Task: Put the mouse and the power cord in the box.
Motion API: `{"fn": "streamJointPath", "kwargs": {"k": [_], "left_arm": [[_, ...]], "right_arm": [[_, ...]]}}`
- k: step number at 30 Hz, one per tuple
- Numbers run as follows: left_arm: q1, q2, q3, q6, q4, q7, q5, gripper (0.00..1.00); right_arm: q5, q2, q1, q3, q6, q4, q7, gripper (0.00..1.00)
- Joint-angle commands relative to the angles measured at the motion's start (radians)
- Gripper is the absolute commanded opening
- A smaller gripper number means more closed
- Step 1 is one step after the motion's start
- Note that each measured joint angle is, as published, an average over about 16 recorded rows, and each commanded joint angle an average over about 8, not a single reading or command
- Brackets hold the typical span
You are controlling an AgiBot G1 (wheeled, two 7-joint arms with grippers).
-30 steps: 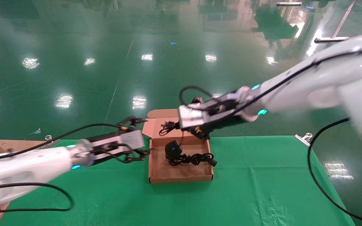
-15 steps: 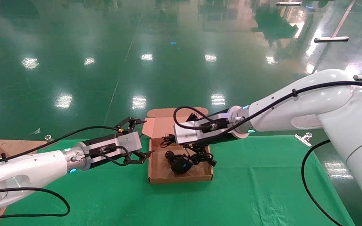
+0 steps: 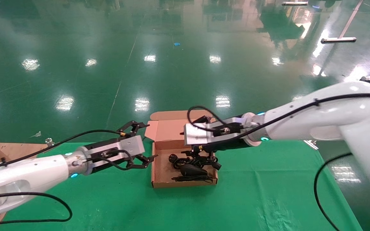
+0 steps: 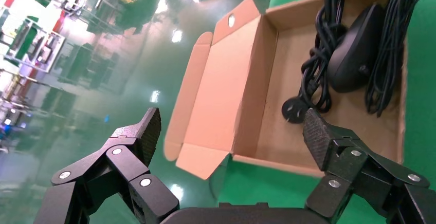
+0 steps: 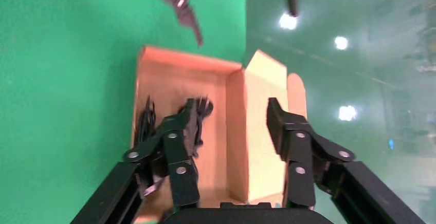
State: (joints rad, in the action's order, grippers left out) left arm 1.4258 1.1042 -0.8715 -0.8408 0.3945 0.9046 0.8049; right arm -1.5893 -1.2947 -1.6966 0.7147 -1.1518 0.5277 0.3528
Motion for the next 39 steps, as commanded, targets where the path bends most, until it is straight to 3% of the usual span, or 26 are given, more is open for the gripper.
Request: {"fn": "streamJointPath", "kwargs": {"k": [1, 39], "left_arm": [[-0.006, -0.008, 0.01, -0.012, 0.013, -0.015, -0.001, 1.0], [-0.244, -0.342, 0.411, -0.455, 0.617, -0.757, -0.052, 1.0]], "right_arm": [[0.029, 0.023, 0.021, -0.015, -0.012, 0.026, -0.018, 1.0], [0.647, 0.515, 0.469, -0.328, -0.259, 0.57, -0.407, 1.0]]}}
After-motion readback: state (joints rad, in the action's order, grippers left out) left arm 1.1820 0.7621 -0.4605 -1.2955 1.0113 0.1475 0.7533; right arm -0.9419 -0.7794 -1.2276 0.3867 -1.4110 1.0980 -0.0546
